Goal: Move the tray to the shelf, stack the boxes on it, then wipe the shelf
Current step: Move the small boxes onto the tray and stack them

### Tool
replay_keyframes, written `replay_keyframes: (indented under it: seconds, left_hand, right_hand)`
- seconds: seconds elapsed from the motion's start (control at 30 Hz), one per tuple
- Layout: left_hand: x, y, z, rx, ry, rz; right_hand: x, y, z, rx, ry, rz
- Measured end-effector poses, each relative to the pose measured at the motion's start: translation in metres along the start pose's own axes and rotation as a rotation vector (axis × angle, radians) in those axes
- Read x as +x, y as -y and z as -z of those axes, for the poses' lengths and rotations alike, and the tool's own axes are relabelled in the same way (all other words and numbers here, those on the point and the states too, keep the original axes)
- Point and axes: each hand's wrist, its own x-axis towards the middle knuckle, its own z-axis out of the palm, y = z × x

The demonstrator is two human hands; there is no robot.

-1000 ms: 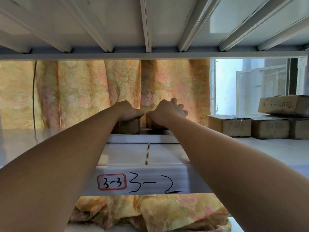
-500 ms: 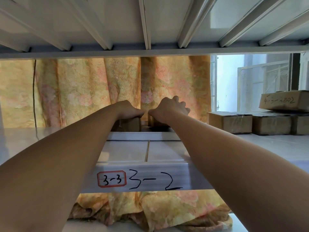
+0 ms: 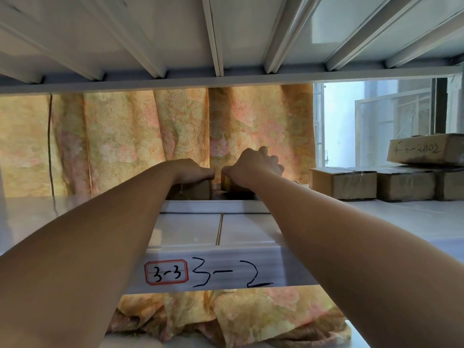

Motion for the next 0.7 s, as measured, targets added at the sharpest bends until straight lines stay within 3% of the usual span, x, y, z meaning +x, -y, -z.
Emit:
replay_keyframes:
  seconds: [0.53, 0.7]
  left_hand:
    - [-0.019, 0.011, 0.004, -0.196, 0.029, 0.0]
    - [-0.025, 0.011, 0.01, -0.222, 0.053, 0.005]
  right_hand:
    - [0.01, 0.044, -0.002, -0.119, -0.029, 0.025]
    - [0.016, 0.043, -0.006, -0.087, 0.03, -0.028]
